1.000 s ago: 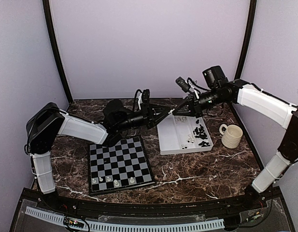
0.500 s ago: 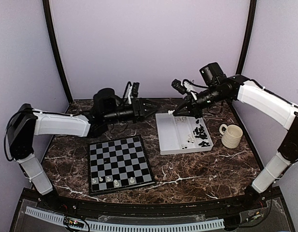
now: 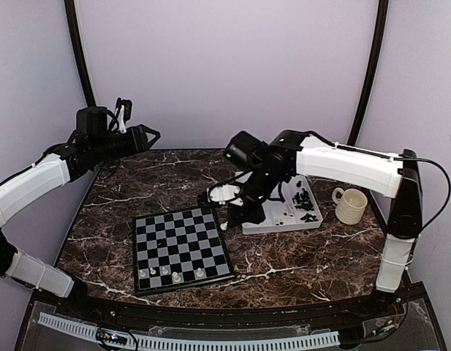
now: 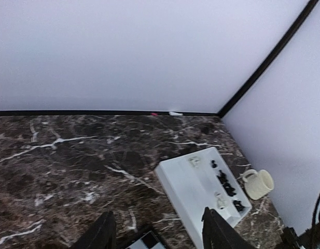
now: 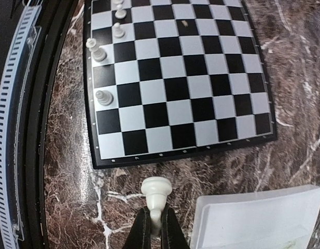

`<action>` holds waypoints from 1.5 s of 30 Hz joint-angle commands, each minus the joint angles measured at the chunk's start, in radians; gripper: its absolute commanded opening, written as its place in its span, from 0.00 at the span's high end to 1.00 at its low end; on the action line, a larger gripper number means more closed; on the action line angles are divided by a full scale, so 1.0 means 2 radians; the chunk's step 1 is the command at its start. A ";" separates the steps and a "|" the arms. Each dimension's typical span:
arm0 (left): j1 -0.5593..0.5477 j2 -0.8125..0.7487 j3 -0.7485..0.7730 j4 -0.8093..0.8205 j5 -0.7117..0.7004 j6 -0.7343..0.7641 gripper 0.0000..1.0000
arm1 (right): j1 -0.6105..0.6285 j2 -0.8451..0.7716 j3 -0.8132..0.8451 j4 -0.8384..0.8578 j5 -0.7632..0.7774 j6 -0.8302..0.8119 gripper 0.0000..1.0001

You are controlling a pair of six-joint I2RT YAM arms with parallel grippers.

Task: Set up the chess pieces on the board
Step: Pass from the left arm to the right, then place the knight at g1.

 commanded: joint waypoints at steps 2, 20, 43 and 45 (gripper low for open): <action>0.045 -0.058 -0.051 -0.024 -0.047 0.048 0.40 | 0.054 0.064 0.057 -0.063 0.060 -0.021 1.00; 0.050 -0.073 -0.069 -0.012 -0.017 0.032 0.40 | 0.133 0.156 0.085 -0.056 0.120 0.001 1.00; 0.050 -0.080 -0.070 -0.014 -0.021 0.030 0.40 | 0.140 0.200 0.108 -0.062 0.118 0.012 0.99; 0.051 -0.081 -0.070 -0.014 -0.021 0.030 0.39 | 0.141 0.204 0.109 -0.063 0.118 0.012 0.99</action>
